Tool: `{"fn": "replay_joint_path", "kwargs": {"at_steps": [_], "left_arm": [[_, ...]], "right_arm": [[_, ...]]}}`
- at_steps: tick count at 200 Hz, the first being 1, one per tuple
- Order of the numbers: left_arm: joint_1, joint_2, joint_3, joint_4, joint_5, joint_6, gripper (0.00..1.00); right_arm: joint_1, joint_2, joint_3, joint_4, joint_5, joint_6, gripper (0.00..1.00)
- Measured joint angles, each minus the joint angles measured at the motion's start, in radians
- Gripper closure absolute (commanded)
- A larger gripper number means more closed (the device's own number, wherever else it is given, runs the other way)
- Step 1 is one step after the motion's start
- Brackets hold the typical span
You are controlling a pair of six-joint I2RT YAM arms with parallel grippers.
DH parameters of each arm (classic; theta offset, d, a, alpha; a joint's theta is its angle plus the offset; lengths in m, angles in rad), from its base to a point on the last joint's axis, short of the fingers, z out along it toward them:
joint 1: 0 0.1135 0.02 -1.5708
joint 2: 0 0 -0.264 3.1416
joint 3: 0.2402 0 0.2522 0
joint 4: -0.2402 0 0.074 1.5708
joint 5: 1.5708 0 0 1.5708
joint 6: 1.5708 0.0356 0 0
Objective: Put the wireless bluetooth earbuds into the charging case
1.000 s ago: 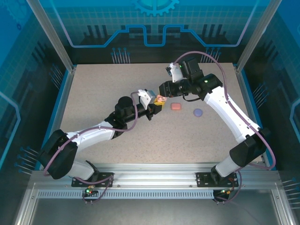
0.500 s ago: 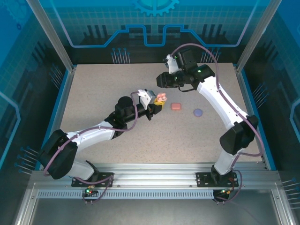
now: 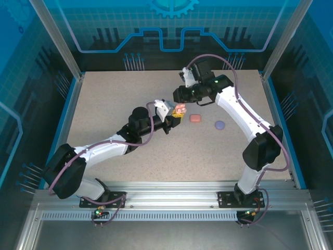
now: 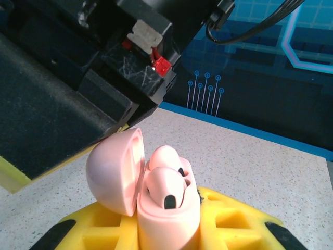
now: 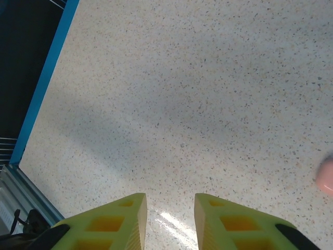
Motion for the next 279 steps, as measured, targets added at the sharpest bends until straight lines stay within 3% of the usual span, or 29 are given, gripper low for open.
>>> {"fn": "replay_joint_path", "kwargs": {"at_steps": [66,87,113,150,211,279], "left_arm": [[0.000,0.002,0.007,-0.010,-0.027,0.000,1.00],[0.000,0.003,0.007,-0.010,-0.032,-0.003,1.00],[0.000,0.007,0.007,-0.010,-0.040,-0.013,1.00],[0.002,0.016,-0.007,-0.009,-0.075,-0.066,1.00],[0.014,0.143,-0.053,-0.059,-0.160,-0.231,1.00],[0.144,0.320,0.052,-0.235,-0.138,-0.498,1.00]], "right_arm": [[0.045,-0.132,-0.084,0.004,-0.003,0.002,0.70],[0.045,-0.154,-0.095,0.003,0.019,0.018,0.61],[0.014,-0.175,-0.106,0.023,0.062,0.069,0.36],[-0.110,-0.241,-0.182,0.085,0.122,0.132,0.24],[-0.207,-0.385,-0.515,0.157,0.151,0.182,0.19],[-0.266,-0.539,-0.700,0.172,0.158,0.190,0.18]]}}
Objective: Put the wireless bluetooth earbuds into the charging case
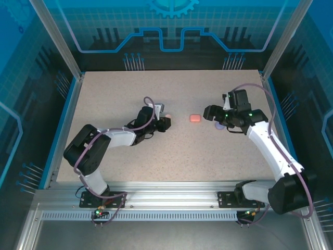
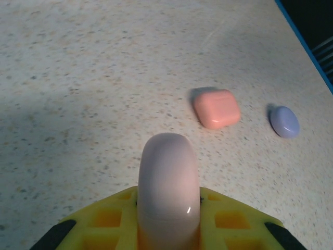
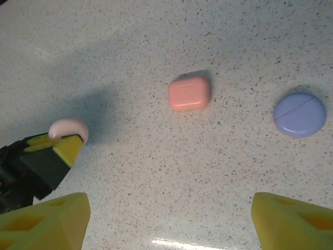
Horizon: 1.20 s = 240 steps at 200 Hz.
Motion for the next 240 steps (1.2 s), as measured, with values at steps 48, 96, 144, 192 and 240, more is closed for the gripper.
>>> {"fn": "replay_joint_path", "kwargs": {"at_steps": [48,96,144,192,240], "left_arm": [[0.058,0.102,0.120,-0.112,0.087,-0.100,1.00],[0.070,0.180,0.188,-0.206,0.132,-0.135,0.98],[0.093,0.212,0.217,-0.272,0.146,-0.143,0.79],[0.114,0.208,0.219,-0.288,0.149,-0.156,0.55],[0.175,0.126,0.180,-0.366,0.114,-0.124,0.25]], "right_arm": [[-0.023,-0.024,-0.011,0.008,-0.001,0.000,0.18],[-0.034,-0.024,-0.011,0.011,-0.001,-0.001,0.18],[-0.043,-0.028,-0.009,0.011,0.000,-0.009,0.18],[-0.044,-0.029,0.011,0.003,0.000,-0.012,0.18],[-0.055,-0.047,0.038,-0.009,-0.001,-0.017,0.17]]}}
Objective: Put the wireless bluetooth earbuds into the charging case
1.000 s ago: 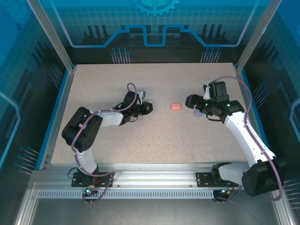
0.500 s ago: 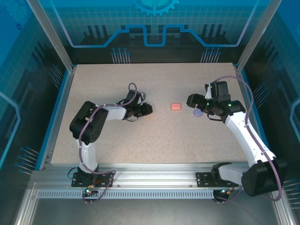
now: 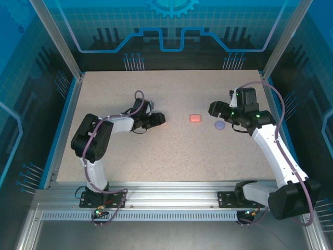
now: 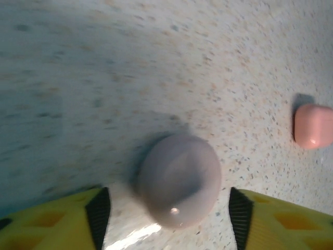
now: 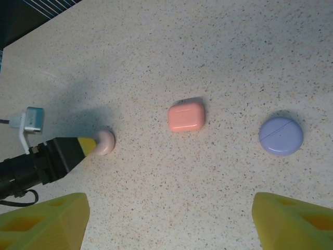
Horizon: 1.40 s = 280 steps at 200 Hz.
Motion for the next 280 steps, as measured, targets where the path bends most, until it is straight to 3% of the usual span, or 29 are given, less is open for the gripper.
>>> {"fn": "replay_joint_path", "kwargs": {"at_steps": [27,33,51,112,134,179,212,245,280], "left_arm": [[0.083,-0.092,-0.024,-0.074,-0.026,0.035,0.09],[0.099,-0.115,-0.026,-0.090,-0.030,0.045,0.01],[0.140,-0.195,-0.026,-0.135,-0.053,0.072,0.01],[0.151,-0.445,-0.027,-0.197,-0.103,0.176,0.01],[0.151,-0.558,-0.100,-0.111,-0.140,0.212,0.01],[0.151,-0.788,-0.416,0.209,-0.225,0.352,0.01],[0.151,-0.827,-0.506,0.307,-0.288,0.482,0.01],[0.151,-0.816,-0.570,0.391,-0.376,0.594,0.01],[0.151,-0.761,-0.654,0.460,-0.470,0.631,0.01]], "right_arm": [[-0.012,-0.022,0.006,-0.011,0.001,-0.005,0.15],[-0.015,-0.027,0.007,-0.014,0.001,-0.005,0.15],[-0.030,-0.041,0.007,-0.021,0.002,-0.004,0.00],[-0.084,-0.053,0.007,-0.024,0.087,-0.060,0.00],[-0.086,-0.046,-0.013,0.021,0.175,-0.079,0.00],[-0.086,0.004,-0.216,0.227,0.335,-0.132,0.00],[-0.085,0.047,-0.303,0.341,0.424,-0.225,0.00],[-0.084,0.044,-0.467,0.581,0.522,-0.330,0.00],[-0.071,0.087,-0.598,0.805,0.554,-0.387,0.00]]}}
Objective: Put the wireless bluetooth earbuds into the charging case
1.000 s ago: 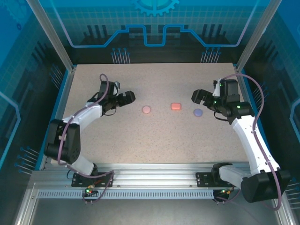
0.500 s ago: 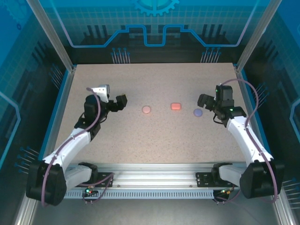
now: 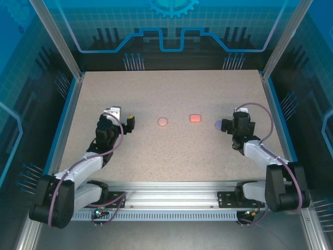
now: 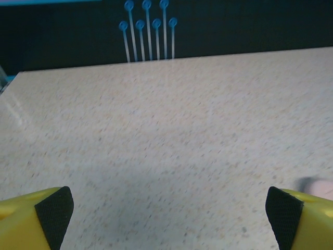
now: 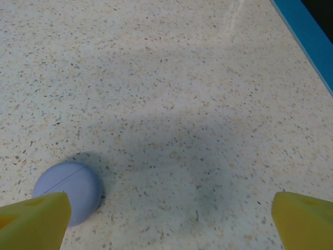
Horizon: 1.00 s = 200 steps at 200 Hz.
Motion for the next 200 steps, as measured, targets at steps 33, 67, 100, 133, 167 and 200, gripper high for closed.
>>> {"fn": "replay_joint_path", "kwargs": {"at_steps": [33,67,100,133,167,200], "left_arm": [[0.000,0.092,-0.063,0.116,-0.056,-0.001,0.01],[0.000,0.218,-0.077,0.240,-0.059,0.017,0.01],[0.017,0.291,-0.077,0.336,-0.011,0.042,0.01],[0.073,0.354,-0.077,0.426,0.055,0.042,0.01],[0.115,0.406,-0.034,0.353,0.107,0.014,0.01],[0.193,0.412,0.052,0.302,0.155,-0.039,0.01]], "right_arm": [[0.019,0.065,-0.047,0.198,-0.006,-0.048,0.00],[0.019,0.098,-0.128,0.451,-0.047,-0.092,0.00],[0.018,0.180,-0.183,0.613,-0.119,-0.122,0.00],[-0.020,0.230,-0.165,0.644,-0.198,-0.125,0.00],[-0.023,0.231,-0.132,0.644,-0.226,-0.125,0.00],[-0.019,0.232,-0.130,0.643,-0.220,-0.125,0.00]]}}
